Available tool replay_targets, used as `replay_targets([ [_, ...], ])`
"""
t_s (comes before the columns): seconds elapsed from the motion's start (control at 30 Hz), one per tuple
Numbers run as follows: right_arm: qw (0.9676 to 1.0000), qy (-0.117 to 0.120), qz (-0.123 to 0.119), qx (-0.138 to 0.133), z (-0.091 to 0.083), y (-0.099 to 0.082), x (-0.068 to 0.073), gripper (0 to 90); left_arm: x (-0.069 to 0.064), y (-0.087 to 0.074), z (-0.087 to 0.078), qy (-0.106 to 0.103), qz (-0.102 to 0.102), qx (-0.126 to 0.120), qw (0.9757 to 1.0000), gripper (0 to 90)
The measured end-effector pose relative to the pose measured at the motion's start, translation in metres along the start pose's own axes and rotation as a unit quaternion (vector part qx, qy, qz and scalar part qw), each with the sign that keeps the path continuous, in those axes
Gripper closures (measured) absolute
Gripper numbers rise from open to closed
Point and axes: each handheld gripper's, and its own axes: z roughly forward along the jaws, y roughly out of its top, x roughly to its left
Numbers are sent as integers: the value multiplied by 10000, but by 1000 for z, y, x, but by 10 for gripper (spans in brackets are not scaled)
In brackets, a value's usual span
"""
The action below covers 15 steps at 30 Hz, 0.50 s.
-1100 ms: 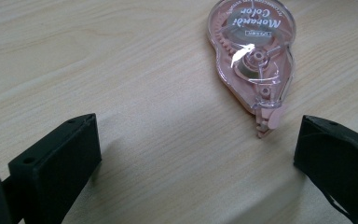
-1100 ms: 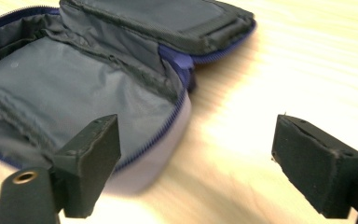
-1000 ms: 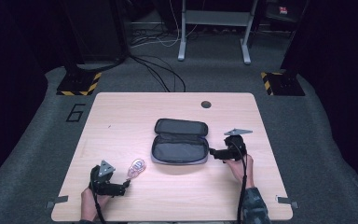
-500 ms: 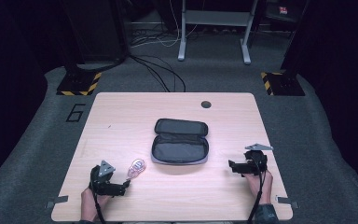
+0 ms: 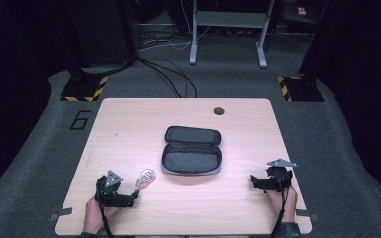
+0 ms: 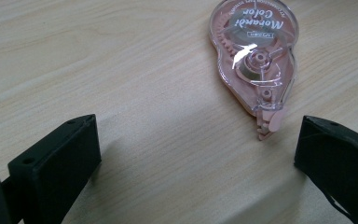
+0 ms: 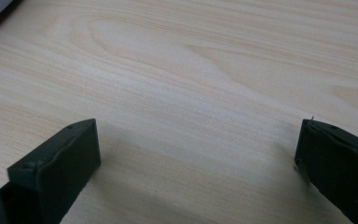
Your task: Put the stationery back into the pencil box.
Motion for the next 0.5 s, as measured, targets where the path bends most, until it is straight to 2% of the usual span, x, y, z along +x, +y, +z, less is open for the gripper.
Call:
replay_targets([
  [0.1,9999,0,-110,-17,0,-1,-1,0,-2,1,0,-114,-47,-49,9999,3],
  [0.17,10000,-1,-28,-63,0,-2,1,3,-4,3,-2,-178,2,-76,9998,3],
  [0.3,10000,-7,-40,-85,0,-2,0,3,-11,9,-3,-245,98,-237,9994,3],
  [0.33,10000,-9,-45,-88,0,-2,0,3,-12,12,-3,-329,122,-222,9991,3],
  [0.5,9999,-7,-46,-112,0,-3,0,5,-17,21,3,-484,164,-228,9984,22],
])
